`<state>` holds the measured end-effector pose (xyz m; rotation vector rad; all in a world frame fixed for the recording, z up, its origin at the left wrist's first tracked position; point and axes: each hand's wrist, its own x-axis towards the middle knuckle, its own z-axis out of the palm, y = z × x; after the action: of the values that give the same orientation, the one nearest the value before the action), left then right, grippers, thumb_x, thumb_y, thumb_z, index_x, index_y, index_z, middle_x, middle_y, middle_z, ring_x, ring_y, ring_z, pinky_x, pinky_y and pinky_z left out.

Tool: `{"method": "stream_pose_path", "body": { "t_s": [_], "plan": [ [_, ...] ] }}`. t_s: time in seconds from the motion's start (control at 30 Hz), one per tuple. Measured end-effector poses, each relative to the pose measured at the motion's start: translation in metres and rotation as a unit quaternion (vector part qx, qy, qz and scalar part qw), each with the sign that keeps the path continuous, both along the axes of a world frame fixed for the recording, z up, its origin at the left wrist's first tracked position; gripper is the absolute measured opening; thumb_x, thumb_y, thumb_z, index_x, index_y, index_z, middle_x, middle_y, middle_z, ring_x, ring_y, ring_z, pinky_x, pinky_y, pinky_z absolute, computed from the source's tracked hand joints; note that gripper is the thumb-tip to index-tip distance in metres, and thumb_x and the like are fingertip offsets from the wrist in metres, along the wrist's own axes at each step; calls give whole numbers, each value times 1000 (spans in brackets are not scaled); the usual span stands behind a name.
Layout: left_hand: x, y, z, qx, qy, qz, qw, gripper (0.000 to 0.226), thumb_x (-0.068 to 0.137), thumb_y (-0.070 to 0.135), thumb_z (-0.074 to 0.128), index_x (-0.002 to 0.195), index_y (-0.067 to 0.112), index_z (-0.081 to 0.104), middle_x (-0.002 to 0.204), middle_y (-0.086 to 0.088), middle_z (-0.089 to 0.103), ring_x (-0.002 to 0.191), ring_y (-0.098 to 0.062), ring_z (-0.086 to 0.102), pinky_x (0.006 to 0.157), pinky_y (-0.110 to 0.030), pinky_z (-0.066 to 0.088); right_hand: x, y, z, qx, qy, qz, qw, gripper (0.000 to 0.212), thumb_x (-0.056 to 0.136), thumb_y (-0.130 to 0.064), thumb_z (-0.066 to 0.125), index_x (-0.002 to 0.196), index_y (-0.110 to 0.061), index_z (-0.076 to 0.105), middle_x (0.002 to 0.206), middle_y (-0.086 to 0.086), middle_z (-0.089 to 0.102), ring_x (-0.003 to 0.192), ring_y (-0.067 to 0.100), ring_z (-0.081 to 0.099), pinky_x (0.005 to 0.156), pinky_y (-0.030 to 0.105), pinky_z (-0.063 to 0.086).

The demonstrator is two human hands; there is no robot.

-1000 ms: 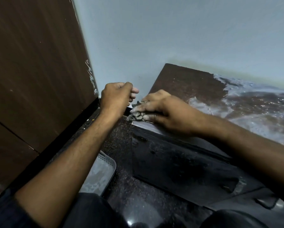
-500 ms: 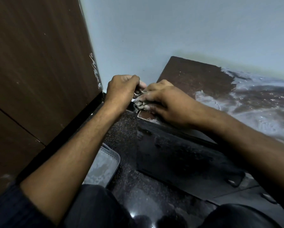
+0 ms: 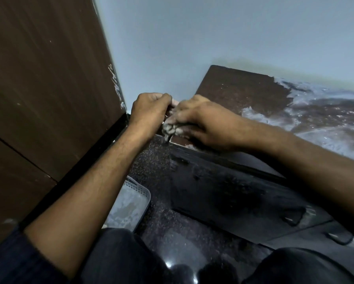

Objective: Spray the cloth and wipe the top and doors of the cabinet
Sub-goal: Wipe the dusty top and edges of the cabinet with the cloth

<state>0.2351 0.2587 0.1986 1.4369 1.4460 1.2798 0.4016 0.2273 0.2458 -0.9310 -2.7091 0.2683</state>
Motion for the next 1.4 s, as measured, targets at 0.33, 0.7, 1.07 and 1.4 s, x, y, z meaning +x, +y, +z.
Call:
{"method": "stream_pose_path", "body": {
  "t_s": [0.33,0.7,1.07,1.4],
  "plan": [
    [3,0,1,58,46,-69,995,19,89,31,60,92,25,77,89,16,76,80,3,67,74,-25,51,24,-6,-8,10,-23,-33,999,36,100,-28,52,135,-22,60,128,6,60,114,20,49,97,25,34],
    [30,25,-6,60,-13,-48,997,21,89,17,57,86,24,76,89,7,76,78,-8,68,71,-26,52,36,-33,-10,8,-33,-4,999,38,103,-27,45,140,-21,54,136,7,55,122,19,46,104,23,34],
    [16,22,-2,50,-38,-45,997,19,91,12,58,93,16,77,87,4,75,76,-6,64,69,-22,51,26,-5,-18,-1,-1,-35,999,40,100,-26,49,140,-25,54,138,5,54,123,26,45,106,39,38],
    [32,25,25,111,106,-120,981,14,87,23,73,99,20,79,95,9,74,91,-1,68,85,-22,54,95,17,-11,-14,-1,-183,983,39,101,-28,47,140,-34,50,127,-5,49,117,15,42,102,30,38]
  ]
}}
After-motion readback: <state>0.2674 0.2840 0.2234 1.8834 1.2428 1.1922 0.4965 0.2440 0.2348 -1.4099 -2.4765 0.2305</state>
